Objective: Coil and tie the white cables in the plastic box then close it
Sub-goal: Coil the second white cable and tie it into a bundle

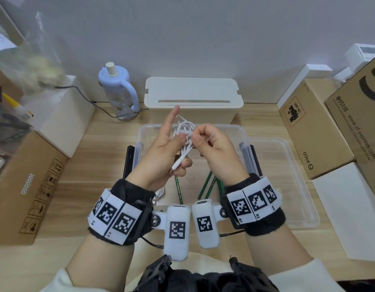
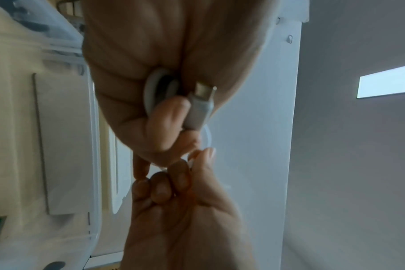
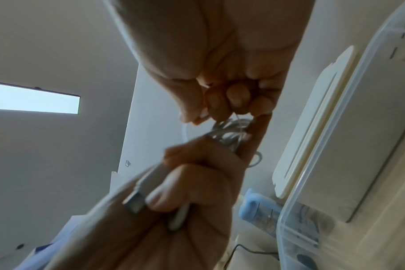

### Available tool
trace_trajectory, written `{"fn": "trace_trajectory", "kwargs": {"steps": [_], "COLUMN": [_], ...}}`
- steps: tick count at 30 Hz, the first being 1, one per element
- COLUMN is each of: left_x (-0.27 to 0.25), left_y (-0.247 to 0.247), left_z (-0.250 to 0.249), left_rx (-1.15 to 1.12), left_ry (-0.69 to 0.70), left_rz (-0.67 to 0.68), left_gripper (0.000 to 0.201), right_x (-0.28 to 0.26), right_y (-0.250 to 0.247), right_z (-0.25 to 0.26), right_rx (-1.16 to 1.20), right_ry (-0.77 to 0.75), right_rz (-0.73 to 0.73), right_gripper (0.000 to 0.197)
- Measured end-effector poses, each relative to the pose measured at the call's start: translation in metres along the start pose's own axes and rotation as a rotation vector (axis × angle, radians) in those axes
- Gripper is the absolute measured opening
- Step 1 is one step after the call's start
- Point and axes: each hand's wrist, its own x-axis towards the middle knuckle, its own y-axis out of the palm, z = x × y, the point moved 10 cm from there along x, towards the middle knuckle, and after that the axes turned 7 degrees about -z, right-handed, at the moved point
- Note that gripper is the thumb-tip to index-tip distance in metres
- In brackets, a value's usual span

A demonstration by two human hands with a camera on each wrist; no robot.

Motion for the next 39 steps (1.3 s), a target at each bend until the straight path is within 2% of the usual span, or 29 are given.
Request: {"fn": "trace_trajectory", "kwargs": {"steps": [4,7,8,10,13,16,17,20,22,25,28,31,36,39], "left_x": [-0.005,-0.006,-0.006,-0.003,-0.001,-0.001,-0.001,-0.002,-0.002,-0.003,-0.004,-0.005,-0.005,-0.004], "left_y": [0.009,0.010,0.011,0.009,0.004,0.004,0.003,-0.001,-0.002,-0.002,0.004,0.008,0.010,0.010], "left_z": [-0.006,-0.008,-0.008,-0.008,-0.010,-0.014,-0.015,-0.017,-0.017,-0.017,-0.017,-0.014,-0.011,-0.008], "left_rx": [-0.140,-0.199,-0.199,-0.180,-0.113,-0.062,-0.054,-0.081,-0.123,-0.175,-0.154,-0.102,0.008,0.022], "left_ry": [-0.001,0.000,0.009,0.037,0.070,0.083,0.085,0.077,0.067,0.058,0.057,0.055,0.066,0.044], "left_rz": [0.164,0.211,0.216,0.166,0.051,0.041,0.044,0.039,0.034,0.030,0.052,0.051,0.042,0.058], "left_gripper": [0.047,0.023,0.022,0.031,0.019,0.018,0.019,0.022,0.023,0.022,0.021,0.020,0.031,0.036], "right_x": [0.001,0.002,0.002,0.000,-0.003,-0.005,-0.005,-0.004,-0.002,-0.003,-0.006,-0.005,-0.005,-0.005], "right_y": [0.000,-0.002,-0.002,-0.001,-0.001,-0.003,-0.005,-0.006,-0.006,-0.009,-0.009,-0.014,-0.018,-0.020], "right_z": [0.000,0.000,0.001,0.002,0.005,0.013,0.015,0.015,0.015,0.021,0.028,0.029,0.028,0.030], "right_rx": [0.054,0.078,0.078,0.060,0.042,0.074,0.113,0.321,0.441,0.402,0.238,0.174,0.035,0.063], "right_ry": [0.005,0.025,0.029,0.025,-0.004,-0.054,-0.063,-0.063,-0.071,-0.120,-0.160,-0.179,-0.180,-0.175], "right_rz": [0.061,0.085,0.085,0.080,0.044,0.022,0.023,0.057,0.082,0.054,0.001,-0.070,-0.109,-0.114], "right_gripper": [0.010,0.007,0.006,0.007,0.009,0.007,0.010,0.043,0.056,0.048,0.025,0.005,0.013,0.012]}}
